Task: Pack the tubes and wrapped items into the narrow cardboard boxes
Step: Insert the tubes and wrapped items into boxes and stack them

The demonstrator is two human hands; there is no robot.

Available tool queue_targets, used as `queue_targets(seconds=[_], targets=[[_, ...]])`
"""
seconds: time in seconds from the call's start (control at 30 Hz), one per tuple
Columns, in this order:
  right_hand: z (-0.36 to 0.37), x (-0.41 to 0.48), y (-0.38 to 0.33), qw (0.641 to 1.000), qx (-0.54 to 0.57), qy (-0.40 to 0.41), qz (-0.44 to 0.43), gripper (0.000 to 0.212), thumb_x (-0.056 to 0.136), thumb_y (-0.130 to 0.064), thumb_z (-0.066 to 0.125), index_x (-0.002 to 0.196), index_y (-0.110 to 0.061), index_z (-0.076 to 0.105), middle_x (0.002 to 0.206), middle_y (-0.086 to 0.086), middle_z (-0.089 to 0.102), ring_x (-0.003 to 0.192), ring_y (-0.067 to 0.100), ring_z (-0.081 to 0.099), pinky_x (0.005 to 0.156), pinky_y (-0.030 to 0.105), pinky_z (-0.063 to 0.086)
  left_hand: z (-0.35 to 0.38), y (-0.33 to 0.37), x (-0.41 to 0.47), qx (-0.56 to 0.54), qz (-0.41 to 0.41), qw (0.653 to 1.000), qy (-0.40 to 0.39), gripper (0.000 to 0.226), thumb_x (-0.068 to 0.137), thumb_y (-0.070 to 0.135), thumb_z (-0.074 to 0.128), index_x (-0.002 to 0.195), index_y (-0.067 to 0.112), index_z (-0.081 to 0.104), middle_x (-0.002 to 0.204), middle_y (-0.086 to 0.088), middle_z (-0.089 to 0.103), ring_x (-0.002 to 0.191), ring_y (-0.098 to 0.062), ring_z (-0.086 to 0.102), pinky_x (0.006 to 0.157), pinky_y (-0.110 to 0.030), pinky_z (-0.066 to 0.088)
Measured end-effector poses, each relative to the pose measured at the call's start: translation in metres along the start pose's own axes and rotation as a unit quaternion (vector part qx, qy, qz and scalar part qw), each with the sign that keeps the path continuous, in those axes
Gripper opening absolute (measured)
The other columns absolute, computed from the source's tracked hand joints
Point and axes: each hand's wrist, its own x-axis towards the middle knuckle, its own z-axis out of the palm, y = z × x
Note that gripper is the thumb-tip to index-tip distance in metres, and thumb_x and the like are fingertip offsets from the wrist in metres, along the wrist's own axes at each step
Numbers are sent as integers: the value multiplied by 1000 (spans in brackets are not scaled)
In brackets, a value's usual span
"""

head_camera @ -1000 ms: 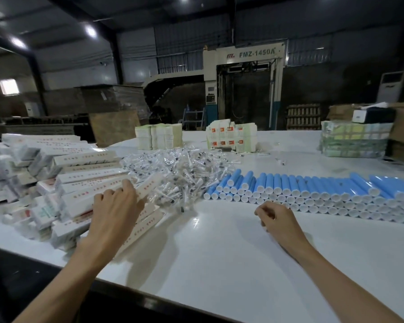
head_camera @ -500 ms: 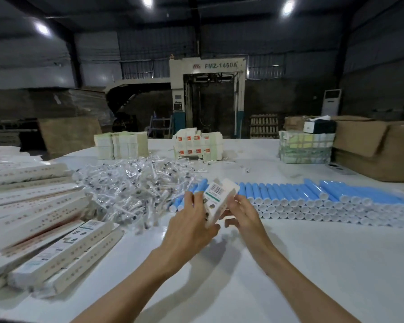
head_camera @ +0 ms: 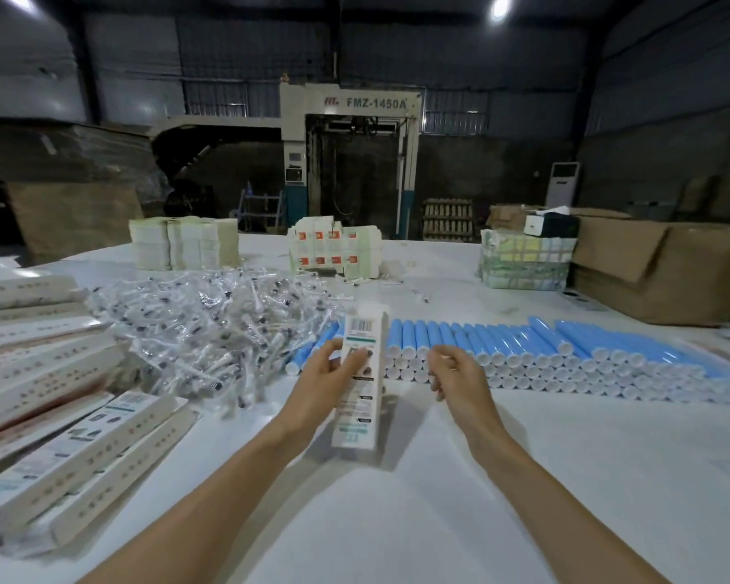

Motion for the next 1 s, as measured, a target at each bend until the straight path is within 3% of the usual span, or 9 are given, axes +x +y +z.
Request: queue_targets(seconds=[0.13, 0.23, 0.37, 0.5, 0.63, 0.7, 0.87, 1.0], targets=[[-16, 33, -5, 980, -182, 81, -25, 7, 101, -26, 61, 98, -22, 66, 94, -5, 69, 87, 19, 67, 70, 31, 50, -11, 0, 5, -57, 1, 993, 102, 26, 105, 32, 69, 129, 24, 60, 95, 5, 83, 80, -13, 80, 58, -22, 58], [-21, 66, -7, 929, -352, 101, -54, 15, 102, -24, 54, 106, -14, 65, 105, 3, 66, 95, 25, 64, 78, 39, 53, -14, -1, 6, -83, -7, 989, 122, 28, 104, 31, 70, 129, 22, 61, 94, 2, 83, 80, -10, 79, 61, -25, 60], [-4, 99, -11, 839, -528, 59, -114, 33, 108, -37, 46, 115, -11, 66, 117, 8, 60, 115, 29, 55, 77, 37, 41, -18, -4, 8, -72, 15, 992, 103, 21, 102, 30, 73, 121, 22, 74, 103, 2, 83, 95, -16, 80, 77, -36, 65], [27, 117, -13, 791, -597, 11, -135, 43, 108, -45, 42, 110, -11, 68, 118, 8, 59, 119, 29, 53, 82, 37, 39, -17, -4, 7, -66, 37, 992, 101, 17, 99, 29, 77, 116, 25, 75, 103, 3, 83, 94, -14, 80, 66, -25, 63], [49, 122, -9, 770, -624, -15, -131, 34, 108, -33, 42, 117, -8, 64, 126, 12, 58, 121, 30, 52, 87, 38, 42, -17, -5, 8, -62, 44, 992, 99, 10, 100, 29, 76, 110, 27, 76, 100, 2, 83, 90, -14, 80, 63, -21, 61], [55, 122, -9, 773, -622, -14, -124, 28, 106, -25, 43, 116, -7, 61, 125, 12, 60, 118, 31, 54, 80, 37, 40, -17, -3, 9, -65, 39, 992, 104, 12, 100, 31, 76, 112, 28, 76, 101, 3, 82, 89, -13, 79, 62, -21, 61], [63, 126, -22, 800, -595, -36, -69, 12, 99, -20, 49, 91, -11, 51, 108, 11, 60, 102, 32, 56, 68, 33, 35, -17, -2, 9, -84, 33, 989, 115, 15, 100, 32, 75, 114, 27, 75, 100, 2, 82, 88, -14, 79, 61, -19, 60], [75, 127, -29, 786, -614, -55, -37, 32, 102, -37, 55, 119, -11, 61, 123, 12, 62, 117, 33, 57, 80, 34, 39, -17, 0, 8, -90, 36, 988, 119, 14, 100, 32, 75, 114, 28, 75, 99, 2, 82, 85, -12, 79, 60, -19, 59]])
